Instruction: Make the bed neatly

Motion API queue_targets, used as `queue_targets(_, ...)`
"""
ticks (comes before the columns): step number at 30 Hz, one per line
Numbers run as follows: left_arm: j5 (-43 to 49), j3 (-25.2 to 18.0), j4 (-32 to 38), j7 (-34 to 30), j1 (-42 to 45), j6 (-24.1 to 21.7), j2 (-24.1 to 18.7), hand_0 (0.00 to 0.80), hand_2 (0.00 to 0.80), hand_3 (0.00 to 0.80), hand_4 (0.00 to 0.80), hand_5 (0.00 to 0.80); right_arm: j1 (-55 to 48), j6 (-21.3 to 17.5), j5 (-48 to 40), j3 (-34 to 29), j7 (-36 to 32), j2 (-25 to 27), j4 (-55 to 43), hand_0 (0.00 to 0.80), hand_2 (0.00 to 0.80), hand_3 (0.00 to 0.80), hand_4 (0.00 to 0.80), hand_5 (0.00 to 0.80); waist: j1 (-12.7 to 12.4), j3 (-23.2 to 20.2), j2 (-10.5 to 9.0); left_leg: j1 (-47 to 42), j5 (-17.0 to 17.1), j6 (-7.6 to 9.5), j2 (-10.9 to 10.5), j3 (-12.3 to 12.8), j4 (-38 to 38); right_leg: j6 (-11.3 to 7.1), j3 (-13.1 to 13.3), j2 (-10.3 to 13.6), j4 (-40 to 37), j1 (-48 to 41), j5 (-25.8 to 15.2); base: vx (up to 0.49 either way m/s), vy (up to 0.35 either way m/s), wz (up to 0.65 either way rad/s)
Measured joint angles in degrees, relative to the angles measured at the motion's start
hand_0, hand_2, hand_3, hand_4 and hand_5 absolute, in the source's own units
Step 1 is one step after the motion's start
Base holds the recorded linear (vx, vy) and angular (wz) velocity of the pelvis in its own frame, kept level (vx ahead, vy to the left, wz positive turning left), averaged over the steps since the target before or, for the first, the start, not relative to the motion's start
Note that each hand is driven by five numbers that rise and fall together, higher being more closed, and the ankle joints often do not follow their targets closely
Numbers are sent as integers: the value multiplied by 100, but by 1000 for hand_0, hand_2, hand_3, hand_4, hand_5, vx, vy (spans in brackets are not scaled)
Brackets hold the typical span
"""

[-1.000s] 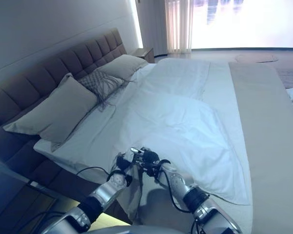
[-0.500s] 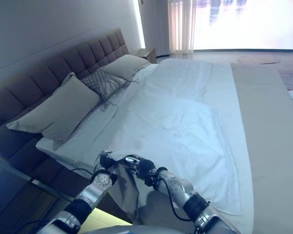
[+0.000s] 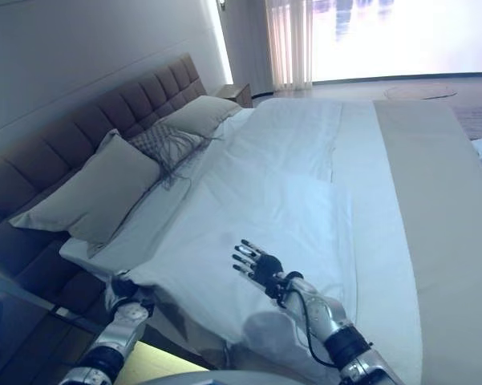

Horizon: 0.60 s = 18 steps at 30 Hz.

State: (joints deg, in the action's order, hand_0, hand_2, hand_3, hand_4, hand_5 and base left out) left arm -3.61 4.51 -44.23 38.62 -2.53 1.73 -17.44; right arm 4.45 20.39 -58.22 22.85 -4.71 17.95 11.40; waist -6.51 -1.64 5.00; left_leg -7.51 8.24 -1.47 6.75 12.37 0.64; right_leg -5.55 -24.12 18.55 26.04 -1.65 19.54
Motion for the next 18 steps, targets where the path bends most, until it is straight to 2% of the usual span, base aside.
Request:
queue_targets(8, -61, -593, -493, -42, 81, -363, -90, 800, 800, 800, 800, 800, -615, -14, 437, -758, -226, 454, 51, 0, 0, 0, 0, 0, 268, -51, 26, 29, 0, 0, 30, 10, 24, 2, 111, -46, 1, 130, 0, -30, -6, -8)
queue_targets(13, -140, -1002, -535, -297, 175, -388, -244, 800, 800, 800, 800, 800, -907, -331, 486, -1528, -318, 676, 434, 0, 0, 0, 0, 0, 309, -58, 15, 43, 0, 0, 42, 9, 41, 7, 164, -74, -5, 182, -3, -21, -11, -7)
queue_targets(18, -164, -1199, -742, -775, 269, -435, -785, 800, 800, 800, 800, 800, -973, -558, 477, -2261, -498, 849, 624, 0, 0, 0, 0, 0, 438, -73, -14, 41, 0, -1, 100, 9, 70, 28, 175, -142, -40, 207, -15, -34, 17, -5)
